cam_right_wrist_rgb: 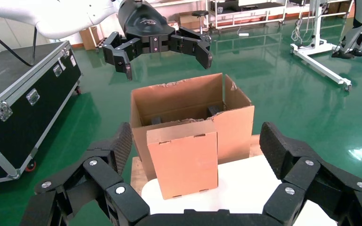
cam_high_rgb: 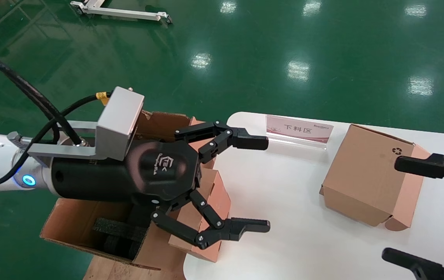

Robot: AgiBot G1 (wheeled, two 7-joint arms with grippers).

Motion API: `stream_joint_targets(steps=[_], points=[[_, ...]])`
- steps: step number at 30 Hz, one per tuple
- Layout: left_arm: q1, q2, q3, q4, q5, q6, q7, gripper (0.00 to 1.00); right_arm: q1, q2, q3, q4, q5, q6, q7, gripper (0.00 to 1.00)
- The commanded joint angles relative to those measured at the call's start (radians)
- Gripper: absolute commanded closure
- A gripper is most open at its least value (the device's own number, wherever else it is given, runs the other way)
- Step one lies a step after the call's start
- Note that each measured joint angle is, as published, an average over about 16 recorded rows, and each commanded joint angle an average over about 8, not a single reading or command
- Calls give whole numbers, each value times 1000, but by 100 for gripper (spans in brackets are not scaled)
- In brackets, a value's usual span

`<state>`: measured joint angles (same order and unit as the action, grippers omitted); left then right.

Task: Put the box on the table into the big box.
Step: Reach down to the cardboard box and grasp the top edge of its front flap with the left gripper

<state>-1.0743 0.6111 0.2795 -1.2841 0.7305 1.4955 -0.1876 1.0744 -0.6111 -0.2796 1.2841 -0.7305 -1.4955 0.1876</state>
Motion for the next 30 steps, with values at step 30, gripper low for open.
stream_joint_targets(steps=[30], points=[[0,0,0,0,0,0,0,0,0,0,0,0,0,0,0,0]])
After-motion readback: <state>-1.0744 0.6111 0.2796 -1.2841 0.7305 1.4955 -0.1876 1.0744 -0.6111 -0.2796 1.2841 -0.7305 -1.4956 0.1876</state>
